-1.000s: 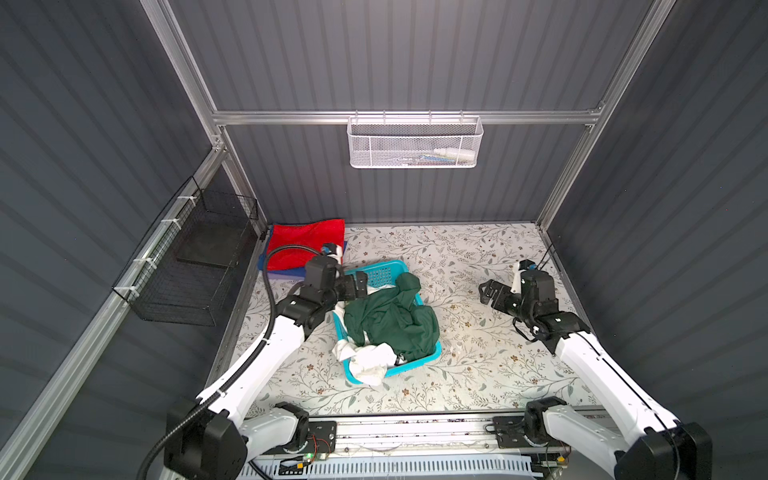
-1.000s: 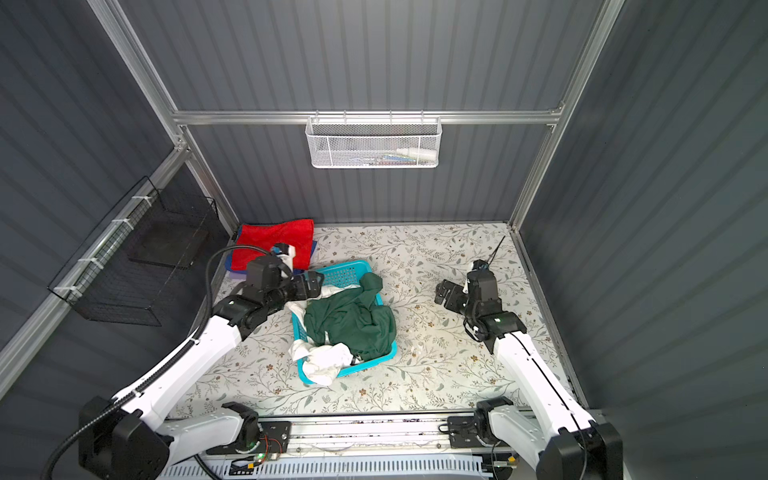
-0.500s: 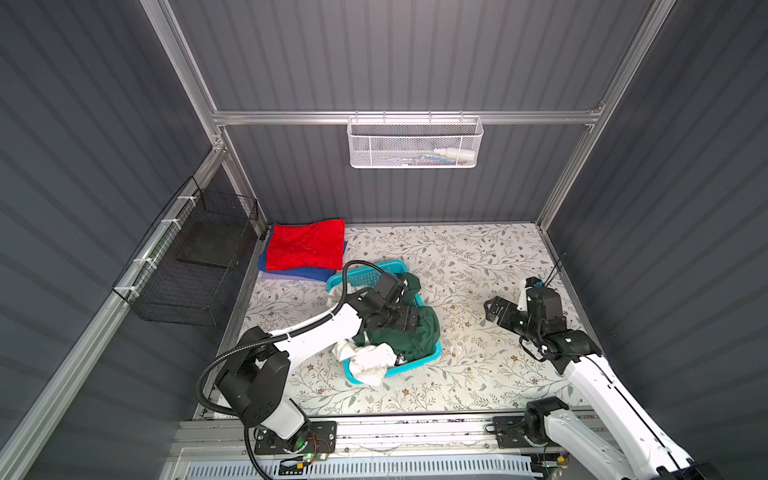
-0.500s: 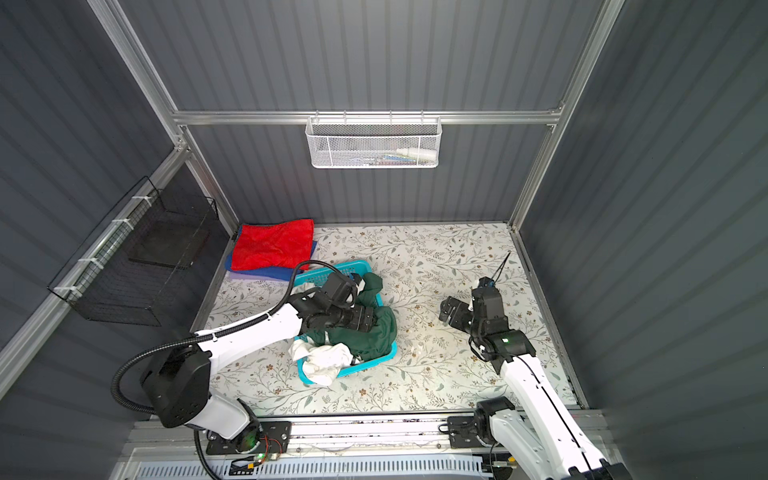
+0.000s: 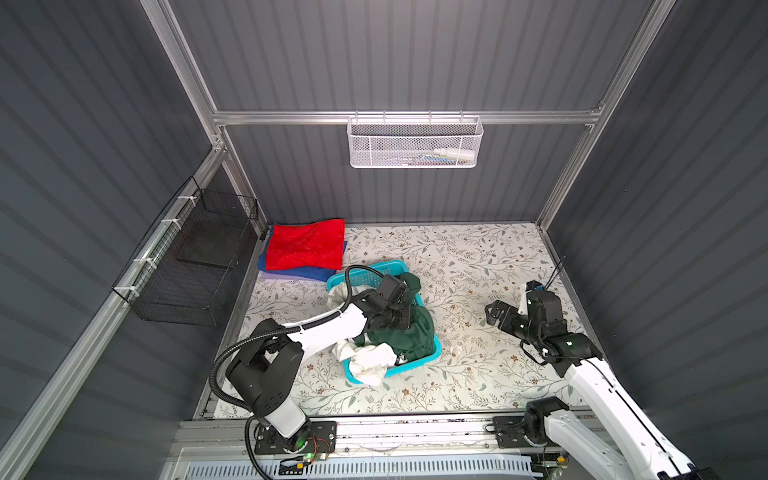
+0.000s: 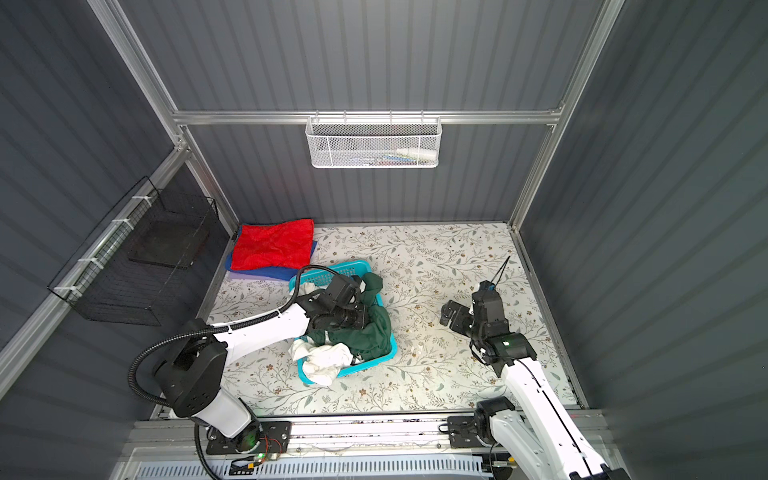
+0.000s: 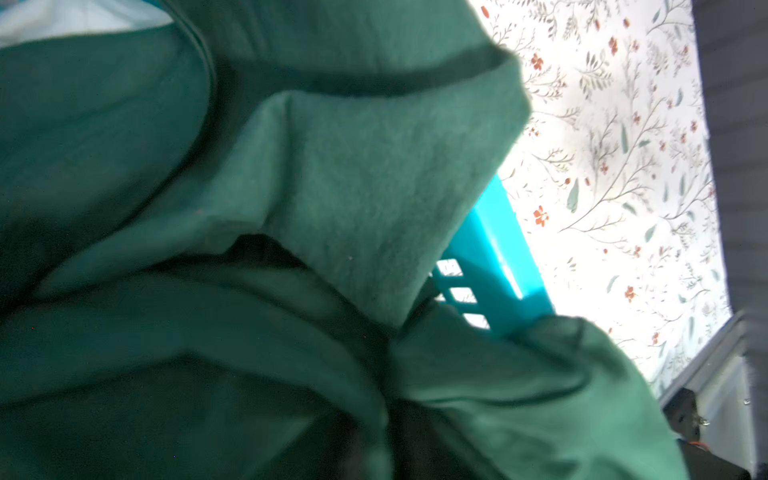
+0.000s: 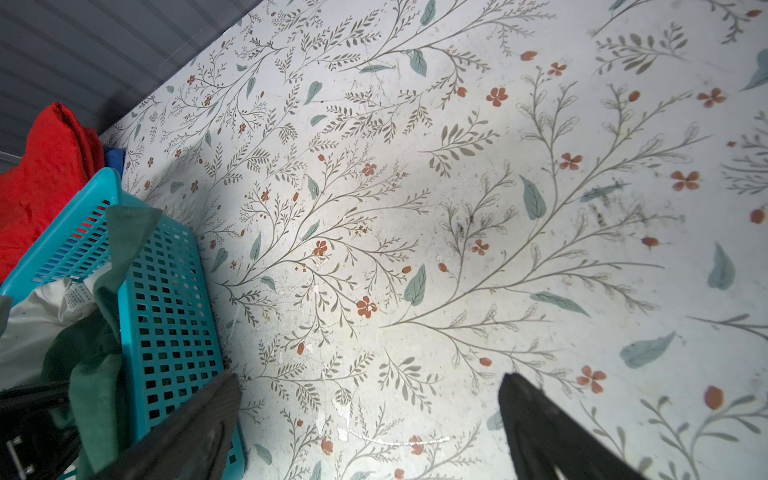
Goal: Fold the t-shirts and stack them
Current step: 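Grasp the green t-shirt in the basket with the left gripper, then lift the green t-shirt out with the left gripper while the right reaches into the basket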
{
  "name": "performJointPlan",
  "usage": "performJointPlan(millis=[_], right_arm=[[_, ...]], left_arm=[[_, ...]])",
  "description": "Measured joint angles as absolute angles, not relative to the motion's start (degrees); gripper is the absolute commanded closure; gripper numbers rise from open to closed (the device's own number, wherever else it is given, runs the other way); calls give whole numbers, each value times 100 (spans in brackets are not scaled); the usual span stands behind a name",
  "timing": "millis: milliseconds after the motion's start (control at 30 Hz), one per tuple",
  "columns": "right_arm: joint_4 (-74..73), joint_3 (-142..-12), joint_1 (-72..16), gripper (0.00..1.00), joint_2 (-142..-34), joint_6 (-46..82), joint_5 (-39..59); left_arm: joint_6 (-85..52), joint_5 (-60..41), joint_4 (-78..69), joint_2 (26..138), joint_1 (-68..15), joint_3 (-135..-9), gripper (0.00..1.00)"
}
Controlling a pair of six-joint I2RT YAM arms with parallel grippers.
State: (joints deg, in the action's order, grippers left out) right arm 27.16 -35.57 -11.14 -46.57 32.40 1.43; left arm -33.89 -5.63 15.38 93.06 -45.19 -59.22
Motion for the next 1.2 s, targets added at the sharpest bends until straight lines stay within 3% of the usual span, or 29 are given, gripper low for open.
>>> performJointPlan(millis=[167, 367, 767, 867, 1133, 1200], right_arm=[[2722, -3557, -1114, 1, -4709, 3262, 187], [2534, -3557, -1260, 1, -5113, 3400, 502], [2012, -4506, -2995, 1, -6696, 3341, 333], [1933, -4814, -3365, 7, -7216, 3245, 279], [1643, -5306, -3870, 41, -8248, 3059, 445], [1588, -5365, -3883, 44, -8440, 3048, 497]], left_arm=[[-3201, -333, 2005, 9286, -4519, -6383, 100], [-2716, 659, 2606, 8910, -4477, -7330, 100], [-1852, 2259, 3157, 7771, -3675, -9017, 100], [-1658, 2641, 3175, 7454, -3675, -9233, 100], [-1203, 3577, 3430, 6921, -3675, -9675, 100], [-1081, 3870, 3553, 6873, -3675, -9824, 100]])
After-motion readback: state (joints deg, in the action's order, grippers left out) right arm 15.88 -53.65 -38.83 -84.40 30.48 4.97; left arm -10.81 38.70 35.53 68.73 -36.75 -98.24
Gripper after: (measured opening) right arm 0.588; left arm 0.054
